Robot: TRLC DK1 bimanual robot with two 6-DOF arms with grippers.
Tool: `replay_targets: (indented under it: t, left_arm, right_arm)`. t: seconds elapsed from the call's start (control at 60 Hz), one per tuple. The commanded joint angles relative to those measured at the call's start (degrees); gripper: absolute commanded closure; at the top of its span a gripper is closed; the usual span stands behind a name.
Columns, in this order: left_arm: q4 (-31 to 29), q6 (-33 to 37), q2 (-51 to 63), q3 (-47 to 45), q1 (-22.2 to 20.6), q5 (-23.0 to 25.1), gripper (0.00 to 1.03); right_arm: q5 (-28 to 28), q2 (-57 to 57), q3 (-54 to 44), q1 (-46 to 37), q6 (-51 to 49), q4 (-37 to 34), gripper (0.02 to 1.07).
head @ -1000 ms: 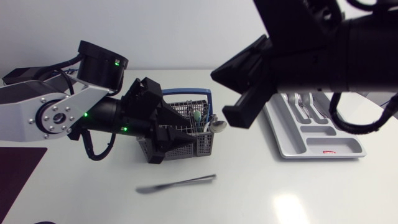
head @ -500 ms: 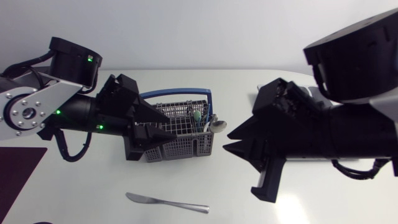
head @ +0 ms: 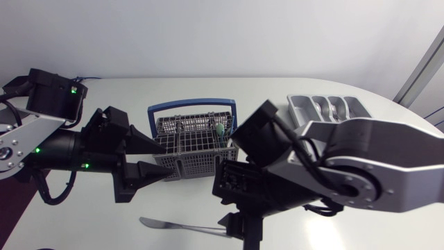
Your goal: Unload the cutlery basket into the drawer organizer.
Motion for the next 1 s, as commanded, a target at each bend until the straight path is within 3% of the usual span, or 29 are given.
replay_targets:
  t: [0.0, 0.183, 0.467, 0.983]
  left_arm:
    - [-0.73, 2.10, -1.37, -2.89, 1.02, 0.40, 0.30]
    - [-1.96, 3.95, -3.13, -5.09, 2.16, 0.75, 0.30]
    - [-2.49, 6.67, -3.74, -7.46, 3.57, 0.84, 0.30]
    - [-2.49, 10.98, -4.36, -10.63, 7.61, 2.86, 0.29]
  right_arm:
    - [-0.23, 5.27, 0.89, 1.33, -2.11, 0.86, 0.47]
    - [0.56, 14.59, 3.26, 3.97, -2.90, 1.74, 0.39]
    - [1.00, 25.23, 9.06, 4.58, -3.43, 4.46, 0.39]
    - [2.15, 32.61, 12.84, 6.08, -4.75, 4.55, 0.53]
